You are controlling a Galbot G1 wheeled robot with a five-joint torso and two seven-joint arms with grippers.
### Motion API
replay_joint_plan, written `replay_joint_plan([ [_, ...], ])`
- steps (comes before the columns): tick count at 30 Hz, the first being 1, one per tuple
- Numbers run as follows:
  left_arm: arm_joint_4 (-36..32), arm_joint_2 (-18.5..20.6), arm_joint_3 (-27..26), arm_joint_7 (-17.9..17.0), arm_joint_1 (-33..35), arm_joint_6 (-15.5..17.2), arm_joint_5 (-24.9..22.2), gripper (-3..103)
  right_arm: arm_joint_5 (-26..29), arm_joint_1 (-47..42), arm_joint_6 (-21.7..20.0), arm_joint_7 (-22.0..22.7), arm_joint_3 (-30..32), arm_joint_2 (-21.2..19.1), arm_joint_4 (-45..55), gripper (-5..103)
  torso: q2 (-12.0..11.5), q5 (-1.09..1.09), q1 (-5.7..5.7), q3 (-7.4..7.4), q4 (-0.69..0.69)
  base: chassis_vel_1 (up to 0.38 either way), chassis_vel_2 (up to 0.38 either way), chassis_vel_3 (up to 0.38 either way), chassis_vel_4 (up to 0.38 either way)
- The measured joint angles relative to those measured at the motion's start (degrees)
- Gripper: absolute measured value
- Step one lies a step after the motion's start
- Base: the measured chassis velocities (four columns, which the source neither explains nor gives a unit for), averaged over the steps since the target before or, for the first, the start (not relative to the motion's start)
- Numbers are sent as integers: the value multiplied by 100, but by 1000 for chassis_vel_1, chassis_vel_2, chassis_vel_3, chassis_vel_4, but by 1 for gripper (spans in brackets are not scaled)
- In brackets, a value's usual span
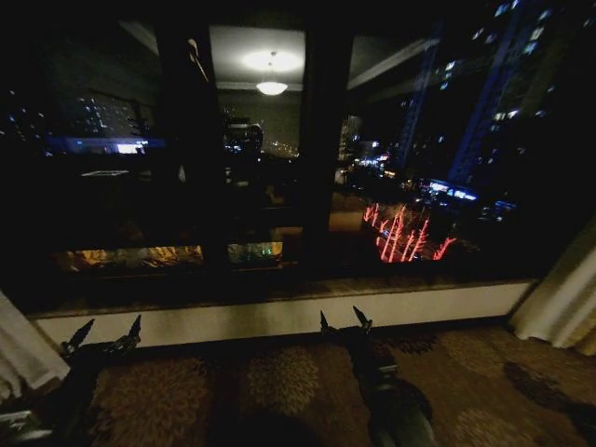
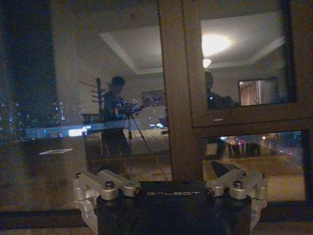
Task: Open the curtains by pulling them apart, changing their state from closed to fully open.
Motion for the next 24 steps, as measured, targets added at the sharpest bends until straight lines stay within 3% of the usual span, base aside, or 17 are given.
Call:
replay_joint_plan([
  [24, -44, -32, 13, 9, 11, -30, 16, 100, -89, -259, 138, -14, 205, -22, 88, 100, 0, -1, 0, 0, 0, -13, -374, 9, 380],
])
